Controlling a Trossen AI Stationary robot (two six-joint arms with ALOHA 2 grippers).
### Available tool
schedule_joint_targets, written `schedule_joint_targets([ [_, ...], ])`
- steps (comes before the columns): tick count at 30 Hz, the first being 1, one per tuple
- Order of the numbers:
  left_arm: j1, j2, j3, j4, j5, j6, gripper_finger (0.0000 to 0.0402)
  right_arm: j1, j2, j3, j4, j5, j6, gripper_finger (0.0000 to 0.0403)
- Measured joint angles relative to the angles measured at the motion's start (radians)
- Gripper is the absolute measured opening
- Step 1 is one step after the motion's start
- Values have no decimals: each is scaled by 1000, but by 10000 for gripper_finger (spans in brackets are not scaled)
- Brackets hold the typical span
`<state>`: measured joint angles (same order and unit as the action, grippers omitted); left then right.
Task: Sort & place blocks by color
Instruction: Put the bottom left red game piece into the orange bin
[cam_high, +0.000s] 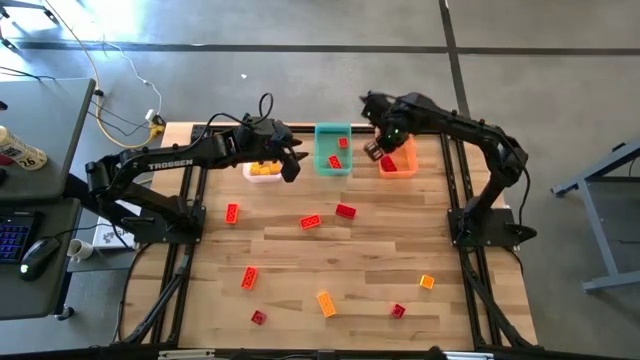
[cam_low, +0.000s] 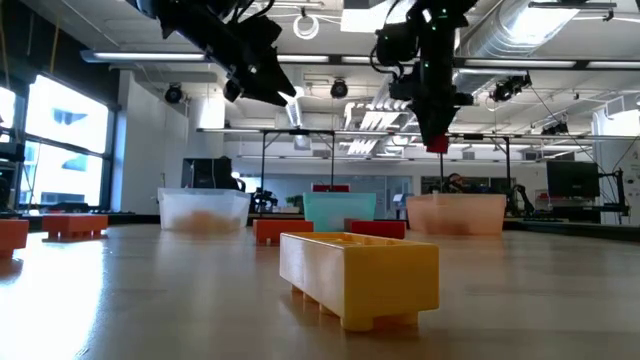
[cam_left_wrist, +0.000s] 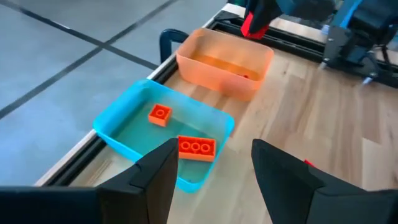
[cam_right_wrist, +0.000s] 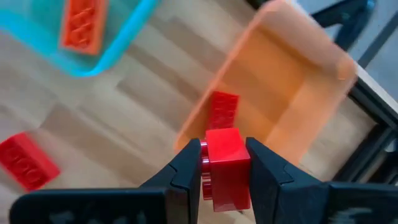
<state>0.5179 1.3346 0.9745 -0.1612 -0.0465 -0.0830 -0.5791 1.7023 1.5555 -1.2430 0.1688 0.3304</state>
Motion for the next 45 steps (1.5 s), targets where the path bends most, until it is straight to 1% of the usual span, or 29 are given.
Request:
schedule_joint_targets([
  [4,0,0,0,0,-21,0,190,-87,24,-1,4,-58,-40,76],
  [7,0,0,0,0,-23,0,190,-128,55,-1,20,-58,-84,76],
  [15,0,0,0,0,-65,0,190,-190,117,-1,47,-81,-151,76],
  [19,0,0,0,1,-91,0,190,-215,141,-2,47,-94,-156,76],
  [28,0,0,0,1,-145,0,190,-234,216,-2,48,-162,-200,76],
  [34,0,0,0,1,-148,1,190,-234,257,-2,48,-181,-200,76],
  [39,0,0,0,1,-148,49,190,-234,276,-2,10,-213,-194,76],
  [43,0,0,0,2,-148,81,190,-234,293,-2,-51,-162,-205,76],
  [45,0,0,0,2,-149,92,190,-234,298,-2,-51,-163,-204,76],
])
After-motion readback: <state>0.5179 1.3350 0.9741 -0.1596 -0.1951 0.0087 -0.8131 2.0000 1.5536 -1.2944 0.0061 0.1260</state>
